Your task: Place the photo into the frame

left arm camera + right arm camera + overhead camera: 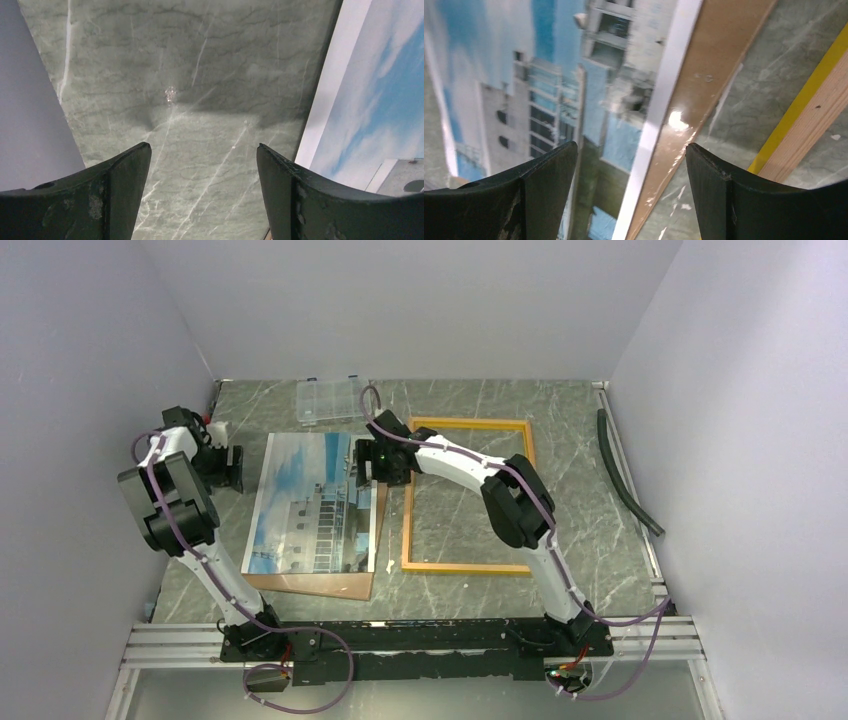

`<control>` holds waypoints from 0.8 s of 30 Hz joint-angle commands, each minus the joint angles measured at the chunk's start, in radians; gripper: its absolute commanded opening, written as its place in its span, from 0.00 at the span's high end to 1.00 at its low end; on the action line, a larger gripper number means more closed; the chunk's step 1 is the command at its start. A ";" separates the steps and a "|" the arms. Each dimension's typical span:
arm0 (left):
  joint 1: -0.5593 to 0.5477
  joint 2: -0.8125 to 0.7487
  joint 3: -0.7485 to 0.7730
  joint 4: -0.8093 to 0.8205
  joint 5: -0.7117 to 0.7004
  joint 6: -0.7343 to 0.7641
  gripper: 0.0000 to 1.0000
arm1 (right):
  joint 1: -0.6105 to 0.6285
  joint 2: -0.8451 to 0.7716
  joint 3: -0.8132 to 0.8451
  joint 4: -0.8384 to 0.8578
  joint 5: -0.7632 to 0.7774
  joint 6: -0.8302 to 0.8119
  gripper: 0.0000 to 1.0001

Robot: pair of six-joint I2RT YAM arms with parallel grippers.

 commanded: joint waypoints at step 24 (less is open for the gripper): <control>-0.162 0.047 -0.159 0.120 0.018 -0.083 0.34 | -0.050 0.050 -0.058 0.107 -0.062 0.195 0.15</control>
